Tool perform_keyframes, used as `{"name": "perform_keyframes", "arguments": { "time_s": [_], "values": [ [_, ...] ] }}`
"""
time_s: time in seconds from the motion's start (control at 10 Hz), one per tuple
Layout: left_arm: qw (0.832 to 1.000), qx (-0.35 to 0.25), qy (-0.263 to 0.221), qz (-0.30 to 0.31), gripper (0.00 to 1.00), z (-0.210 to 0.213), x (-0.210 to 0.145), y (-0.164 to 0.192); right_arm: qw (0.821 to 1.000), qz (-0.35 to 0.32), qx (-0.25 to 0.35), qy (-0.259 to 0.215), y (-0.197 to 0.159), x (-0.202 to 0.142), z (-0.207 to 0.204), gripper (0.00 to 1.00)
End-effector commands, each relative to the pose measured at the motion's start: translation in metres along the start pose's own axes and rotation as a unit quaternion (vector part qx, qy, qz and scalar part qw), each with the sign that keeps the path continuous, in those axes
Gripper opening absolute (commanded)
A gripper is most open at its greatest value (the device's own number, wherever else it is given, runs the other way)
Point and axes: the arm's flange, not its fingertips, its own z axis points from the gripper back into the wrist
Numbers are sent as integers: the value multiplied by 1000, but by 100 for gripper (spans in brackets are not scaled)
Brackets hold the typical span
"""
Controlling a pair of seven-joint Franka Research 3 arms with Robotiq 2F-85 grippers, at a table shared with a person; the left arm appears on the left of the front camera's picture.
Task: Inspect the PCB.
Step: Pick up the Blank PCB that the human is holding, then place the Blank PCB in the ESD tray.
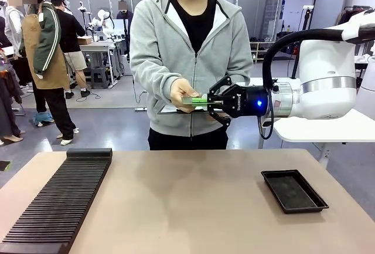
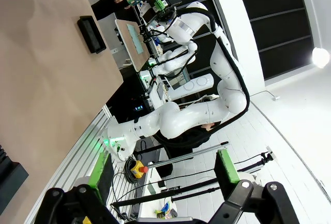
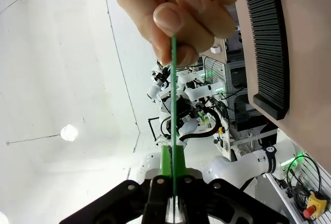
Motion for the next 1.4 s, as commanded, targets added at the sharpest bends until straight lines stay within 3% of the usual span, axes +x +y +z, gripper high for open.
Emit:
{"name": "perform_keyframes", "arguments": {
  "time_s": [0.0,0.8,0.9,1.0,1.3],
  "values": [
    [1000,0,0,-1,100,1,0,-1,1000,-5,10,3,2,-1,-1,0],
    [1000,0,0,-1,100,1,0,-1,1000,-5,10,3,2,-1,-1,0],
    [1000,0,0,-1,100,1,0,-1,1000,0,1,2,0,0,0,3],
    [1000,0,0,-1,100,1,0,-1,999,22,-8,39,12,-15,0,3],
    [1000,0,0,-1,100,1,0,-1,992,68,-95,51,29,-40,11,3]
  ]
}}
